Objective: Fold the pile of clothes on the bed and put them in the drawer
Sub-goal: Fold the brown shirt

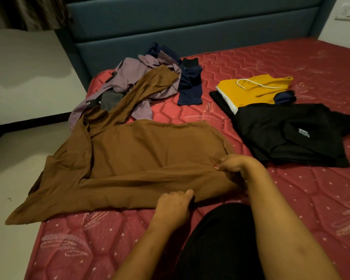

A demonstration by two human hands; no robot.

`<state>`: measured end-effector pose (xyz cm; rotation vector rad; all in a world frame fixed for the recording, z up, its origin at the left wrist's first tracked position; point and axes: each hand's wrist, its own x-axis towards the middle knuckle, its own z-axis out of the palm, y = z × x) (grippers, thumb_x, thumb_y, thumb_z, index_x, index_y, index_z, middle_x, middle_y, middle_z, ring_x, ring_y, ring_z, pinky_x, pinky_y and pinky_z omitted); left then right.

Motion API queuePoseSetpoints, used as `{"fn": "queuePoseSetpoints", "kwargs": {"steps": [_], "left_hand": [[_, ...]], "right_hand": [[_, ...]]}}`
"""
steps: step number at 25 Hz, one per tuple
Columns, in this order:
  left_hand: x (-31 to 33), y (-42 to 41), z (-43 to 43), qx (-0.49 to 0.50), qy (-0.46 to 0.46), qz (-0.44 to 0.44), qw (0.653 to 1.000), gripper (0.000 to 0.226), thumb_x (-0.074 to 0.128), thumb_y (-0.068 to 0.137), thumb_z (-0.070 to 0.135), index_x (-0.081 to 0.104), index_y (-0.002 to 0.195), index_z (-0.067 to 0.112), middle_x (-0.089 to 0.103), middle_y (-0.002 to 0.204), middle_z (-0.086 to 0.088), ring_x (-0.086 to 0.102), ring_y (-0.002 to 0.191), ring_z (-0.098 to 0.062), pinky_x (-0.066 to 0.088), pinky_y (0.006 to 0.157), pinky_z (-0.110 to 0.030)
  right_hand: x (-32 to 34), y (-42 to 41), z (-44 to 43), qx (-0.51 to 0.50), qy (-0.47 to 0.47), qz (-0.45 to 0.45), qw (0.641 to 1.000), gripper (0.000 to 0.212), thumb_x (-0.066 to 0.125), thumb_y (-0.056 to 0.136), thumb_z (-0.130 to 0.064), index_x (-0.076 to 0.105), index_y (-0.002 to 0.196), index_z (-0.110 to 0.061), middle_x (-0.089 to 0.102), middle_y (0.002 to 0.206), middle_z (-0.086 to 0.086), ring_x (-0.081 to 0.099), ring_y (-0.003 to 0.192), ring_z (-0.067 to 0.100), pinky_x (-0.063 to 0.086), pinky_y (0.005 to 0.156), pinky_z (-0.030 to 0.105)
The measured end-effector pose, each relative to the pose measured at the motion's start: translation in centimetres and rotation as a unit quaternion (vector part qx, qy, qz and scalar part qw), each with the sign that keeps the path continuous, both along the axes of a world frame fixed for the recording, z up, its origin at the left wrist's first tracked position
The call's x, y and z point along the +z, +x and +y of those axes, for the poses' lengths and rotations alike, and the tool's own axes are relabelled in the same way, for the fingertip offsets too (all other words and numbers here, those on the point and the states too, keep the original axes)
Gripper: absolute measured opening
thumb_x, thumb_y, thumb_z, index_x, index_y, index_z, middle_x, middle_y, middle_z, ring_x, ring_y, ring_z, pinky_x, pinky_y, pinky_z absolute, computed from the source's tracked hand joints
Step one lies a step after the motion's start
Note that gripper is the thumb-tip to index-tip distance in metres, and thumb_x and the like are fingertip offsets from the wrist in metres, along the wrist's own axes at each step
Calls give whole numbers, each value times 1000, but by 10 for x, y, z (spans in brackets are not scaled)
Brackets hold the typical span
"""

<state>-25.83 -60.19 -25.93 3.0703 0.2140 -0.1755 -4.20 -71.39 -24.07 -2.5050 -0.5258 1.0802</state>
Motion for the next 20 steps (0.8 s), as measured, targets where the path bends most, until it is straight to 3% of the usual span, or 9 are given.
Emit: {"fn": "queuePoseSetpoints", "kwargs": {"steps": [2,4,6,8,10,13,16,18,20], "left_hand": [[4,3,-1,2,-34,44,998,26,44,93,26,49,117,18,62,113,-11,58,104,-33,44,78,-38],[5,7,-3,-5,-64,29,997,28,46,89,28,52,114,18,62,114,-11,56,106,-33,45,81,-38],[2,14,-5,-16,-67,-92,993,34,46,82,32,55,110,17,61,110,-6,56,104,-30,47,78,-38],[-3,23,-5,-4,-44,-143,989,46,46,80,44,54,119,21,55,122,-2,51,111,-26,45,82,-38],[-11,26,-6,31,-46,-61,997,71,31,78,64,37,142,31,30,152,-4,31,136,-27,34,103,-43],[-29,21,-9,38,-48,10,998,88,4,67,75,9,150,45,-4,162,2,-1,148,-25,9,115,-52],[-34,16,-15,31,-37,-11,999,66,12,82,65,26,144,49,13,161,2,16,147,-28,22,103,-68],[-31,14,-18,26,-6,-1,1000,49,26,87,54,48,130,47,37,152,4,37,139,-28,42,84,-69],[-29,11,-21,15,13,-14,1000,45,32,85,49,58,122,45,46,145,6,39,136,-24,46,76,-68]], "right_hand": [[-9,3,-6,10,-59,28,998,34,57,95,-32,61,113,-4,59,114,11,53,100,26,47,90,33],[-13,2,-9,12,-84,57,995,41,59,94,-26,55,127,-2,56,128,17,55,104,28,48,98,44],[-8,0,-8,46,-80,29,995,24,62,92,-21,61,111,-5,62,116,17,56,95,25,49,95,43],[-3,2,-6,46,-54,15,997,14,65,89,-15,60,100,-8,59,101,12,54,89,23,50,85,38],[-8,1,-6,23,-15,-19,999,20,62,88,-1,63,108,-5,56,97,12,53,86,22,46,76,31],[-13,3,-4,-10,-5,-35,999,28,62,84,6,63,110,-4,62,103,16,57,88,24,53,79,35],[-9,1,-7,14,-56,3,998,33,72,82,-9,62,113,-2,65,114,17,65,98,28,55,87,41],[-19,-3,-14,-22,-41,36,998,26,68,83,-9,63,106,3,68,97,17,71,77,21,60,65,35],[-29,-10,-22,-101,44,-4,994,22,62,81,-4,62,100,6,63,73,15,62,44,16,49,39,24]]}}
